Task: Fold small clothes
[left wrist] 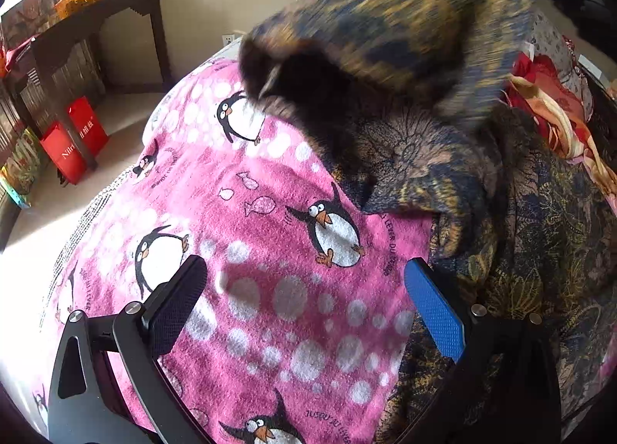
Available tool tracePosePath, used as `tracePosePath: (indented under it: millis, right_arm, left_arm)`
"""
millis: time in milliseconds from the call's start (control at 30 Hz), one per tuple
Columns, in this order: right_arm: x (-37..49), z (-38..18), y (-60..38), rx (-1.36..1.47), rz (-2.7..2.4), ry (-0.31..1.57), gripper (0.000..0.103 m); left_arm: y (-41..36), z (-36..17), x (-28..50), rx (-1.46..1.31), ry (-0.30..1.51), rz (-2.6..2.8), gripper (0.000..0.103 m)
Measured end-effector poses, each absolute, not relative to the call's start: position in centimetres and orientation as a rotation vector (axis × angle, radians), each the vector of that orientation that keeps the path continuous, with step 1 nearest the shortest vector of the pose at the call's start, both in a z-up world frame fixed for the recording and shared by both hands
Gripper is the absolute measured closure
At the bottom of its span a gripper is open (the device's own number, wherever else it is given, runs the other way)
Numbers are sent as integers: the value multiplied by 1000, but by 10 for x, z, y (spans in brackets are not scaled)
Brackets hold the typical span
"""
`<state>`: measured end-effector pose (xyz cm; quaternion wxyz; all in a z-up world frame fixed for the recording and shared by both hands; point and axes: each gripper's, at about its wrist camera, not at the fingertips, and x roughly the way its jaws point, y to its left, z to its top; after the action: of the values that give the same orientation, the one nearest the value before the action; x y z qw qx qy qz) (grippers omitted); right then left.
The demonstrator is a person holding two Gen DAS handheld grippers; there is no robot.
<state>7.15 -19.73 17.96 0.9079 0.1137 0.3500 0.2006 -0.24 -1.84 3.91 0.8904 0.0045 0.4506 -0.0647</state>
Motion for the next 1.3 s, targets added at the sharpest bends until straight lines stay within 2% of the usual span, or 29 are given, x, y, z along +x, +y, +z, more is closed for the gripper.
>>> tracePosePath:
  millis: [167, 300, 433, 667, 733, 767, 800, 833, 867, 1033, 1233, 1267, 1300]
  right_arm:
    - [15, 240, -279, 350, 374, 593, 99]
    - [-37, 250, -352, 370, 245, 584, 99]
    - [-71, 213, -420, 393, 57, 687, 99]
    - [-79, 106, -484, 264, -306, 1033, 98]
    - [-72, 101, -479, 172, -363, 1060, 79]
    - [-71, 108, -468, 135, -356, 1028, 72]
    - [-66, 116, -459, 123, -326, 990, 60]
    - [-64, 125, -447, 124, -271, 942, 52]
    - [-57, 137, -427, 131, -184, 891, 51]
    - [2, 153, -313, 73, 271, 835, 51]
    - [75, 99, -198, -169, 418, 971, 53]
    - [81, 90, -191, -216, 405, 977, 61]
    - [87, 82, -186, -255, 383, 984, 87]
  left_arm:
    - [-27, 47, -14, 39, 910, -141, 0]
    - [-36, 45, -17, 65, 917, -143, 1]
    - [-50, 42, -16, 82, 919, -145, 0]
    - [-62, 26, -7, 147, 953, -114, 0]
    - [-57, 26, -6, 140, 958, -106, 0]
    - [-55, 27, -5, 134, 959, -102, 0]
    - [-53, 27, -5, 129, 961, -101, 0]
    - [-49, 28, -6, 120, 965, -107, 0]
    - [-47, 29, -9, 112, 965, -116, 0]
    - [-49, 22, -21, 98, 982, -157, 0]
    - [-58, 13, -17, 128, 965, -158, 0]
    - [-57, 13, -13, 129, 965, -157, 0]
    - [-54, 14, -10, 126, 963, -160, 0]
